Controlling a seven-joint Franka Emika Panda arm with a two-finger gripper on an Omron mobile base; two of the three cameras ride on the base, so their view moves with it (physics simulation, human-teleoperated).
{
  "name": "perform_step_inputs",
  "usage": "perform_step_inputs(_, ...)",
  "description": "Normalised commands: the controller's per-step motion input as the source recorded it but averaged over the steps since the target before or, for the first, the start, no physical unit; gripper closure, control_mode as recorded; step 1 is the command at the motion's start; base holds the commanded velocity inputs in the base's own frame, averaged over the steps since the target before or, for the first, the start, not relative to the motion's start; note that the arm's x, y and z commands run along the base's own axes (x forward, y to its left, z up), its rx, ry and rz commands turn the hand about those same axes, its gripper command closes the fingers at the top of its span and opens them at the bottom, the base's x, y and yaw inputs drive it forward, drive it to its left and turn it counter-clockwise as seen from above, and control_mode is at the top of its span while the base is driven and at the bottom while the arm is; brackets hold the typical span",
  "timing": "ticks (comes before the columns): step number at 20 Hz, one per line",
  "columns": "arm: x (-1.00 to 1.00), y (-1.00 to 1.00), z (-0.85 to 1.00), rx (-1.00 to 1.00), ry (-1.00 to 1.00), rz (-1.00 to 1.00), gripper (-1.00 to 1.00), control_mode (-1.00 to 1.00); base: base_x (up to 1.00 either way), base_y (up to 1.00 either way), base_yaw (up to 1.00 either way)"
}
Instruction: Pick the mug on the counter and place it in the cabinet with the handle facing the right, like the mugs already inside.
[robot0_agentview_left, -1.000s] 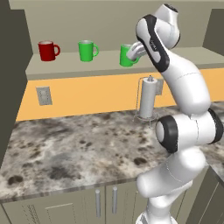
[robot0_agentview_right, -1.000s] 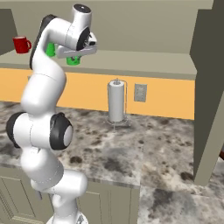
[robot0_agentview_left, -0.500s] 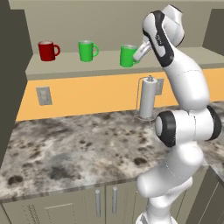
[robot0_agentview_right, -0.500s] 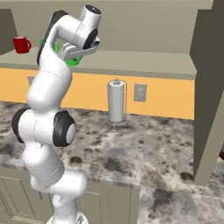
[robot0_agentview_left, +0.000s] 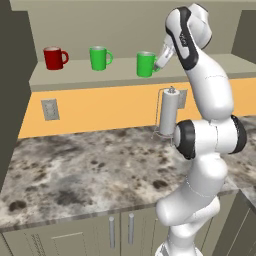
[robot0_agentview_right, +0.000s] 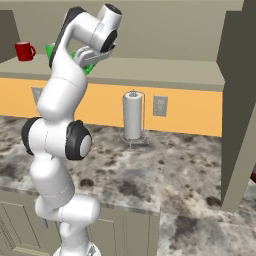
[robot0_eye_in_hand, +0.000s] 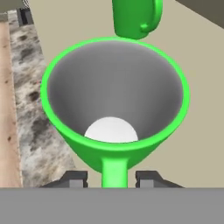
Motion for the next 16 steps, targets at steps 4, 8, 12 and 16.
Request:
perform_step_inputs(4, 0.09, 0.0, 0.0, 0.0, 0.0, 0.12, -1.0, -1.0, 0.0, 0.0, 0.0)
perform_step_inputs(8, 0.01, 0.0, 0.0, 0.0, 0.0, 0.09, -1.0, -1.0, 0.0, 0.0, 0.0)
perform_step_inputs(12, 0.0, -0.04, 0.04, -0.01, -0.04, 0.0, -1.0, -1.0, 0.0, 0.0, 0.0)
perform_step_inputs(16, 0.0, -0.15, 0.09, -0.02, -0.07, 0.0, -1.0, -1.0, 0.0, 0.0, 0.0)
